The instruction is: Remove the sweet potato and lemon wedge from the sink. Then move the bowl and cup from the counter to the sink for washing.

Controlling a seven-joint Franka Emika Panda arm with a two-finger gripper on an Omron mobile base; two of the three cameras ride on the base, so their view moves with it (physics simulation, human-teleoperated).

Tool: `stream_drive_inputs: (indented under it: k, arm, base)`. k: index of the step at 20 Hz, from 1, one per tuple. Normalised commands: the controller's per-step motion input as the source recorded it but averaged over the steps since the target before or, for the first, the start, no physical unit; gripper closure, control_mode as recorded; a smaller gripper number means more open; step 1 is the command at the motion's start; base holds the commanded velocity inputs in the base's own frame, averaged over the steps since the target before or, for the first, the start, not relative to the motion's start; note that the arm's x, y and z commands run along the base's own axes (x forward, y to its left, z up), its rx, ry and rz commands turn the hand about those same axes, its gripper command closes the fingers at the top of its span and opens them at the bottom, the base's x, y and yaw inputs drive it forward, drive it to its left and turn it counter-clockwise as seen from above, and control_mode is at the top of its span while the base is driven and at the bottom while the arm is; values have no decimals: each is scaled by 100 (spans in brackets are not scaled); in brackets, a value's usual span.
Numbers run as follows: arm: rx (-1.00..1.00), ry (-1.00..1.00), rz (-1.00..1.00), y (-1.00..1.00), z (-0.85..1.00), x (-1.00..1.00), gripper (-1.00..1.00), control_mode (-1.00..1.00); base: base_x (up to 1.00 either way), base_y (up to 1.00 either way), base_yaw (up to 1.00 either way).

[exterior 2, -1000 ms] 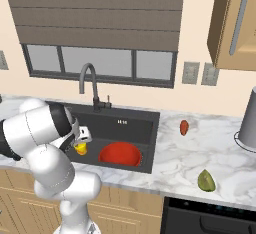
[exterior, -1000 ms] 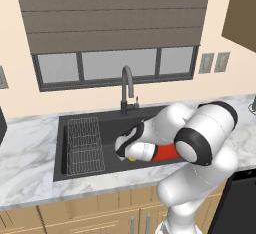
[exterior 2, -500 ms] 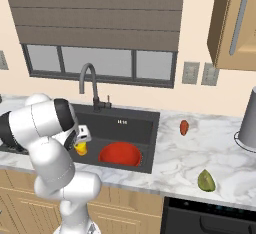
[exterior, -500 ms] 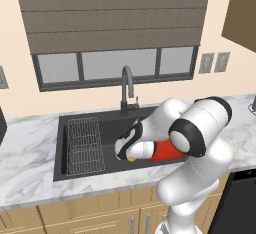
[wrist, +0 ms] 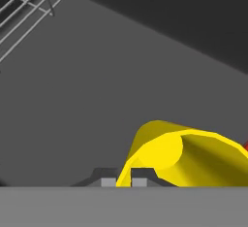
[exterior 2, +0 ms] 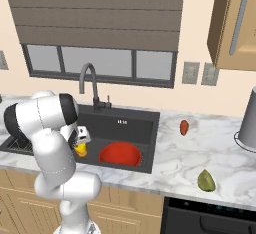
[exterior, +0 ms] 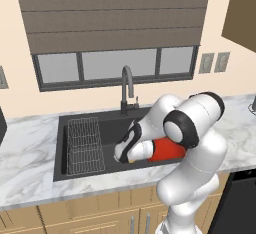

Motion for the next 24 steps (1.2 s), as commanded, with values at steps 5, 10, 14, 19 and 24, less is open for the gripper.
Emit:
stream_drive_inputs:
  k: [5, 10, 14, 19, 24]
  arm:
    - [-1, 0, 0, 0, -18, 8, 100, -100]
    - [-1, 0, 0, 0, -17, 10, 100, -100]
    - [0, 0, 0, 0, -16, 14, 100, -100]
    - [0, 0, 1, 0, -14, 16, 100, -100]
    - [0, 0, 1, 0, -14, 17, 100, -100]
  base:
    - [0, 0, 0]
    - [0, 0, 0]
    - [0, 0, 0]
    - [0, 0, 0]
    - [0, 0, 0]
